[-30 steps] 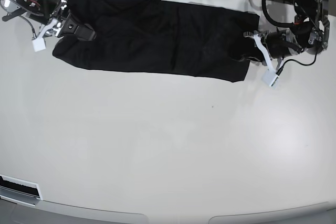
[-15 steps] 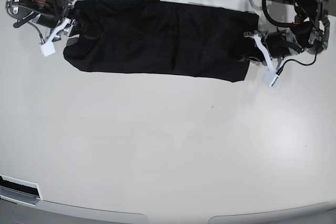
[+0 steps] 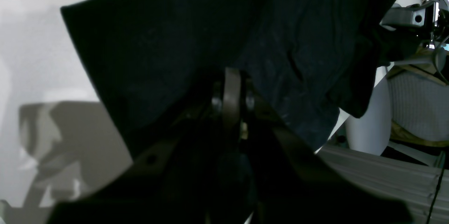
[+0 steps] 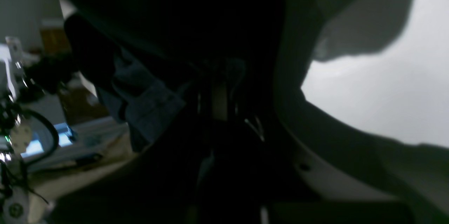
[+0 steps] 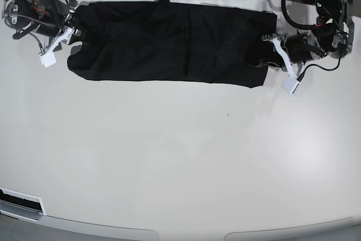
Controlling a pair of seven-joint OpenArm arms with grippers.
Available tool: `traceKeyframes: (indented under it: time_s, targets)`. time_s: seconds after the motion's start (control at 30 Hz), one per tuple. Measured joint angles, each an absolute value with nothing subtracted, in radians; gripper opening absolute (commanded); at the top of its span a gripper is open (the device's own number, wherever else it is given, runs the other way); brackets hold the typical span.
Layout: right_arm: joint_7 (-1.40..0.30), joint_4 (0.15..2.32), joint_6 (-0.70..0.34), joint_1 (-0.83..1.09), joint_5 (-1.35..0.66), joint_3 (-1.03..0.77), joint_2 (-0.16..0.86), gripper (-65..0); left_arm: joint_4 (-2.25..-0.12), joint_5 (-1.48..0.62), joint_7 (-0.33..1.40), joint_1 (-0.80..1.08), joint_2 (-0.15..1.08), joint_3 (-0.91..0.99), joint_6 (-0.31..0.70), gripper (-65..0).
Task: Layout the t-shirt on the table in an organized manner, then fold the t-shirt properly
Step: 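Lift the strip end with the right gripper and fold it toward the left gripper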
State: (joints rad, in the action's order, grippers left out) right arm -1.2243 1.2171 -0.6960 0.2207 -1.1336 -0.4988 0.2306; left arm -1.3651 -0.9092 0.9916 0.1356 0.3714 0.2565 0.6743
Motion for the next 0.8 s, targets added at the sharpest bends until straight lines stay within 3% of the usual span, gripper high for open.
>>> traceKeyframes:
  time_s: [0.8]
  targets:
    - [-1.24, 1.6, -0.696, 0.222, -1.047, -0.507, 0.456, -65.0, -1.365, -0.909, 1.007, 0.136, 0.371, 0.257, 0.674, -65.0]
